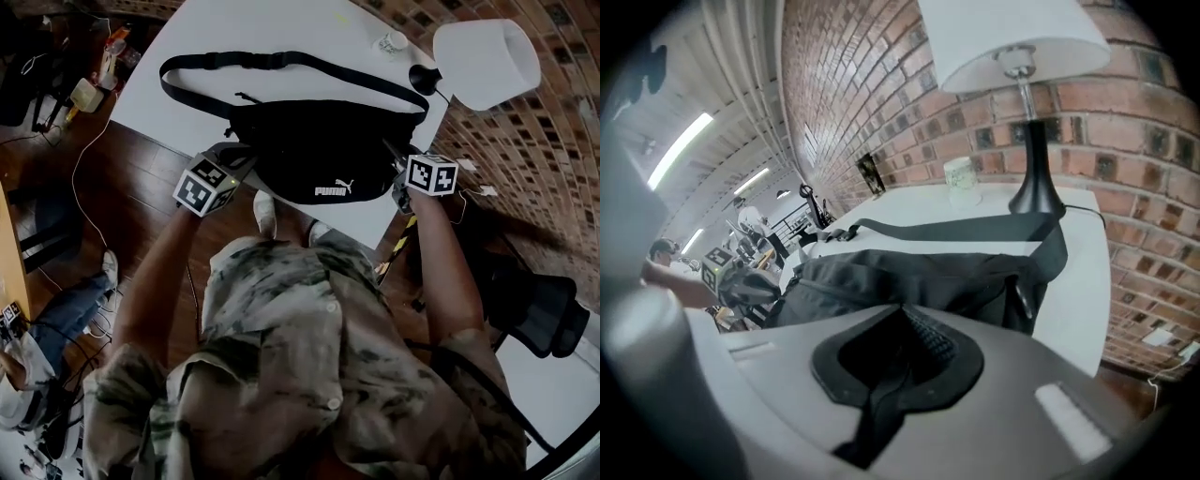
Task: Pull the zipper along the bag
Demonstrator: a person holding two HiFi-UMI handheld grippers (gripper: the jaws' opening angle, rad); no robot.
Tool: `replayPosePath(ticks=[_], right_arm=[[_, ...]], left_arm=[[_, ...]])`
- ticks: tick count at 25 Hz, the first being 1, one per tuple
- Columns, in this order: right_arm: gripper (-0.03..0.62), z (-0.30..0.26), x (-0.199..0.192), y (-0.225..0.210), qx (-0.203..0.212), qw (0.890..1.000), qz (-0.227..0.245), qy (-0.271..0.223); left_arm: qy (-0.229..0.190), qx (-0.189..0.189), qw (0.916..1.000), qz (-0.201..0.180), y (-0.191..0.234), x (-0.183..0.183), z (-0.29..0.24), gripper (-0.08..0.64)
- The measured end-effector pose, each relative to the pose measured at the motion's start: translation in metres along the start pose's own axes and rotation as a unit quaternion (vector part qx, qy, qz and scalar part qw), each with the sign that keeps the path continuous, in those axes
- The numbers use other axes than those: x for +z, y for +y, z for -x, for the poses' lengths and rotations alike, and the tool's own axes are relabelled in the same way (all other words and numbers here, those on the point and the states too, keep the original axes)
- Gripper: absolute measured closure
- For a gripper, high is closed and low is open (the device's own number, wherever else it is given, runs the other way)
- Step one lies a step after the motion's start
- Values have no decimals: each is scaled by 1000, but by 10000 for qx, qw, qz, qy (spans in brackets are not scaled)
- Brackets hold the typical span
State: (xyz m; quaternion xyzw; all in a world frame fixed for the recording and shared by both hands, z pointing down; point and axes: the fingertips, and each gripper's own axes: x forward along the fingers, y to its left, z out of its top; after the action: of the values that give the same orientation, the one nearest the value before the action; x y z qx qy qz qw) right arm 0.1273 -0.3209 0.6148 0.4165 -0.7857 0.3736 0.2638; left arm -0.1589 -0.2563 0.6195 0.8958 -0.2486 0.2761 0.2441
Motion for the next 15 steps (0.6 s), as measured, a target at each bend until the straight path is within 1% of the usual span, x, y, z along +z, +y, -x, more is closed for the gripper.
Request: replayPosePath(ticks=[1,3,4,6,8,10,12,15], right_arm=[[580,8,1,3,11,9999,54,-143],[500,27,0,10,60,9989,177,-427],[505,38,-4,14,89,9981,261,-553],[535,66,-19,23,126,9960,457,-762],[535,93,-38,33,187,9935,625,-933],[535,119,-59,44,294,9907,775,-1082],[543,145,-84,57,423,9874,965,-1184],[546,184,-127,79,681,9816,1276,-1250]], left_arm=[[28,95,9999,-21,0,-1,4,512],[-21,386,9993,0,2,-2,15,512],[-109,563,9983,54,0,-3,23,512],[-315,875,9954,224,-12,-6,40,512],[-452,1124,9921,312,-32,-7,59,512],[-572,1349,9888,279,-59,-6,77,512],[-738,1501,9854,312,-97,-7,94,512],[-1118,1460,9814,552,-172,-4,116,514]])
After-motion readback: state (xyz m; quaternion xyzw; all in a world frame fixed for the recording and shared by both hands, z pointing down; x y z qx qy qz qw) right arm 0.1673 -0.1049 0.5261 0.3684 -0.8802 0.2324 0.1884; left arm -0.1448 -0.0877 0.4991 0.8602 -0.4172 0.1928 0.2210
